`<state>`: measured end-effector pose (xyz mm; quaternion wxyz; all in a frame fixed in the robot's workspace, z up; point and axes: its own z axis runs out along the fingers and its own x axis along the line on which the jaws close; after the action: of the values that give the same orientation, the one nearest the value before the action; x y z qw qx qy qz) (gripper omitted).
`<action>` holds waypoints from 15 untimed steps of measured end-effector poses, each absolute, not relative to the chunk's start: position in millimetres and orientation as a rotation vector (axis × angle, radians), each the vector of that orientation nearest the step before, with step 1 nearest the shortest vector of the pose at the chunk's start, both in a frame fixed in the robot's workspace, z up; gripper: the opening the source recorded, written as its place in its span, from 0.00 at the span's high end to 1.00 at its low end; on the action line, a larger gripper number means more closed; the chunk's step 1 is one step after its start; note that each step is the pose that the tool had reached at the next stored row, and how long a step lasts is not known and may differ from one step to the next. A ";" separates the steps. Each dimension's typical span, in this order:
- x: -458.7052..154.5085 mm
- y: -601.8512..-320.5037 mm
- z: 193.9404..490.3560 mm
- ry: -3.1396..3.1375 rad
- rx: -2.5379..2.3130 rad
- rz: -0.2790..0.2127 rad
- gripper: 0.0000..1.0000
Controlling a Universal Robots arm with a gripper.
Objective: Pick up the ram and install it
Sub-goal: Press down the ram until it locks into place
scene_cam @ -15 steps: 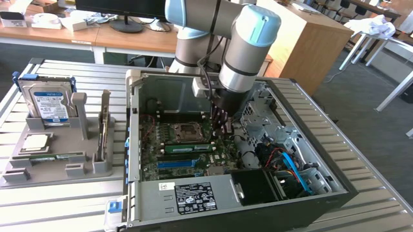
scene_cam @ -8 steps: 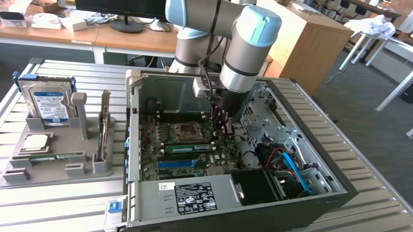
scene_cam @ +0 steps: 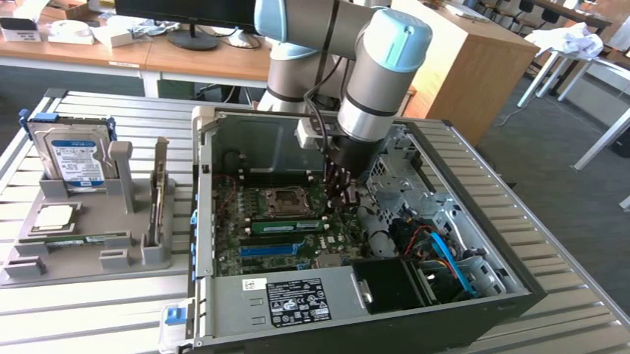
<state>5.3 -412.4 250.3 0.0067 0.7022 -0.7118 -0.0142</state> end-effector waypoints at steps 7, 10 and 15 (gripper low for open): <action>5.4 -412.4 248.5 -2.227 2.197 -0.044 0.90; 5.4 -412.4 247.1 -2.227 2.197 -0.044 0.90; 5.4 -412.4 244.2 -2.227 2.197 -0.045 0.90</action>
<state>5.4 -412.4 244.2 0.0067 0.7022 -0.7118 -0.0142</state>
